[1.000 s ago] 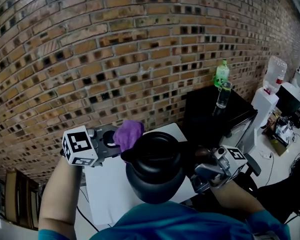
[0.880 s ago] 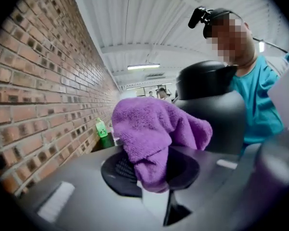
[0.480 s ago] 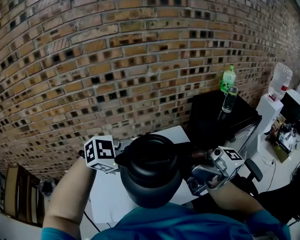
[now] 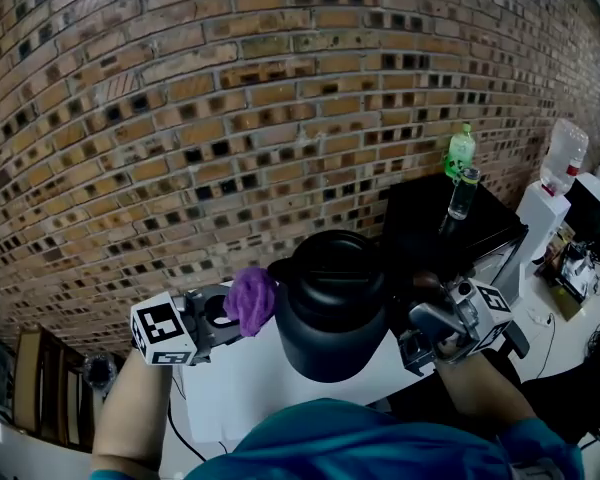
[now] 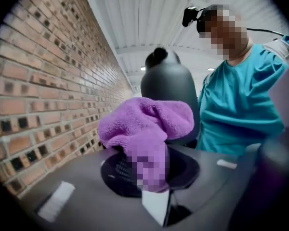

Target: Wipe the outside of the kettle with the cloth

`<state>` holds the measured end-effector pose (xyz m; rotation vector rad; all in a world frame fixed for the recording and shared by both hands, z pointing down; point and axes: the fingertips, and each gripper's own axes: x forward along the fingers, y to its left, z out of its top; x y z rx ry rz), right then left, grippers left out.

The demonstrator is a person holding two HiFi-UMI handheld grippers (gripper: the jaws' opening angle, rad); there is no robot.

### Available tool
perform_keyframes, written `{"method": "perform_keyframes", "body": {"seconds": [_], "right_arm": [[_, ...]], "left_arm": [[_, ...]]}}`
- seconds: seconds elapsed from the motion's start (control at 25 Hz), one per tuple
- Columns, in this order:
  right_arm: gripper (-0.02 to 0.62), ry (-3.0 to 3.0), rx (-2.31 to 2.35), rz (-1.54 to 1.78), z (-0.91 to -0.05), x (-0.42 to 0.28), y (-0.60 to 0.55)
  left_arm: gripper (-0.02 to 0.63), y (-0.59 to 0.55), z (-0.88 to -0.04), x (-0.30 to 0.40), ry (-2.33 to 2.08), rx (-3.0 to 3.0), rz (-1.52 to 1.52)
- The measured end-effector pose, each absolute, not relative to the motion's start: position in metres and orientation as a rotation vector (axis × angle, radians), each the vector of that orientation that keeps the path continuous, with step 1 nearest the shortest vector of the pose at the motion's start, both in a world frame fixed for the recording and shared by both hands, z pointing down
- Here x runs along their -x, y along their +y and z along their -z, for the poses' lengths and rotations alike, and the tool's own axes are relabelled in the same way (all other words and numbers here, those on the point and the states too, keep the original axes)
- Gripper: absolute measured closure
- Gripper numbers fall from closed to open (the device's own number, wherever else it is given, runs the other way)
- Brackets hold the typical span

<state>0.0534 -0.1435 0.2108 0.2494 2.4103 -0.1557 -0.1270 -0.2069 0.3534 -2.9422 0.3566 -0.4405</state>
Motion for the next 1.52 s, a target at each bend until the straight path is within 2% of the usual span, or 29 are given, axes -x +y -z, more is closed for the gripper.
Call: {"method": "perform_keyframes", "body": {"seconds": [0.12, 0.24, 0.64, 0.76, 0.92, 1.16, 1.36, 1.52], "right_arm": [[0.505, 2.444, -0.188, 0.164, -0.217, -0.049, -0.152], [0.505, 2.460, -0.162, 0.185, -0.222, -0.041, -0.156], [0.505, 2.430, -0.148, 0.151, -0.210, -0.045, -0.161], [0.505, 2.426, -0.140, 0.148, -0.215, -0.057, -0.157], [0.505, 2.452, -0.160, 0.139, -0.220, -0.054, -0.152], [0.505, 2.471, -0.341, 0.167, -0.220, -0.029, -0.121], [0.505, 2.538, -0.414, 0.129, -0.227, -0.017, -0.103], [0.505, 2.606, -0.455, 0.114, -0.235, -0.006, -0.092]], "left_arm": [[0.522, -0.200, -0.310, 0.127, 0.454, 2.848, 0.393], [0.522, -0.187, -0.303, 0.112, 0.476, 2.778, 0.515], [0.523, -0.161, -0.411, 0.108, 0.283, 2.709, 0.876], [0.523, -0.165, -0.410, 0.102, 0.290, 2.759, 0.802], [0.523, -0.181, -0.342, 0.109, 0.394, 2.861, 0.565], [0.523, -0.183, -0.320, 0.120, 0.143, 2.914, 0.482], [0.522, -0.153, -0.331, 0.115, -0.131, 2.879, 0.732], [0.522, -0.153, -0.358, 0.122, -0.249, 2.560, 1.063]]}}
